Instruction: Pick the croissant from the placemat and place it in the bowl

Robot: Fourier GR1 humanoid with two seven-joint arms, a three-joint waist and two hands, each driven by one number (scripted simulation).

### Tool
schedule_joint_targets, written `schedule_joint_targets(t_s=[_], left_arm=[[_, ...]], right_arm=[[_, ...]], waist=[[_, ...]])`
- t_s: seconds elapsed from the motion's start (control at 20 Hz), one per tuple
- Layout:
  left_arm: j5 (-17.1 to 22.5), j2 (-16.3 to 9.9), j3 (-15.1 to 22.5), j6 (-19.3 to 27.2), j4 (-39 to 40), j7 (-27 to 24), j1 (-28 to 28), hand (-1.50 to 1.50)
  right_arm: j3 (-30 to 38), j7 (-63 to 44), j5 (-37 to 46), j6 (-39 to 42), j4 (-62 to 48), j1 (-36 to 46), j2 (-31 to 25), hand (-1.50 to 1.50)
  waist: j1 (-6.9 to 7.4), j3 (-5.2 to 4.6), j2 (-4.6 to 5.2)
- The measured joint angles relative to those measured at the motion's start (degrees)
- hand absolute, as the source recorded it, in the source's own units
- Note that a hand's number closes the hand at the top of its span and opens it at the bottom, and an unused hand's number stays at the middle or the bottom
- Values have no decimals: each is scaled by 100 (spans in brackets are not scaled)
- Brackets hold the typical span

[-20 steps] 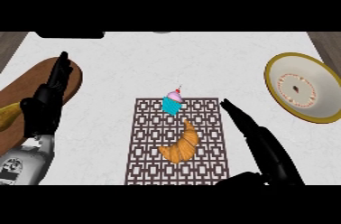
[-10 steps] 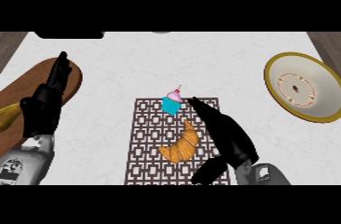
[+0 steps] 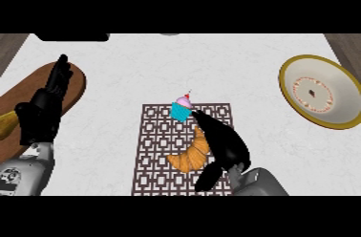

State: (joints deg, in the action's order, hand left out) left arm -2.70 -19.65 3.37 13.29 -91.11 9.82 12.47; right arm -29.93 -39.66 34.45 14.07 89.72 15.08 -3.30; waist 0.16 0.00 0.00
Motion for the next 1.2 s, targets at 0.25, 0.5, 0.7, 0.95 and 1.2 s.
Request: schedule_joint_targets(t_s=[0.25,0.5,0.7,0.95,1.2], left_arm=[[-176,192,-129,-99,135,-13,110,0],[-292,305,-251,-253,85,8,108,0],[-374,378,-339,-350,91,64,178,0],[-510,524,-288,-352,-159,10,-137,0],[-579,553,-375,-454,-327,192,-92,0]], right_arm=[[104,316,220,-154,-582,73,207,-150],[50,605,219,-471,-1148,217,292,-150],[-73,826,223,-703,-1489,293,275,150],[-68,1324,544,-798,-1733,414,224,150],[-111,1605,651,-1121,-1907,482,252,150]], waist=[[-7,0,1],[2,1,1],[-3,-2,-13],[1,-6,-43],[-8,-13,-63]])
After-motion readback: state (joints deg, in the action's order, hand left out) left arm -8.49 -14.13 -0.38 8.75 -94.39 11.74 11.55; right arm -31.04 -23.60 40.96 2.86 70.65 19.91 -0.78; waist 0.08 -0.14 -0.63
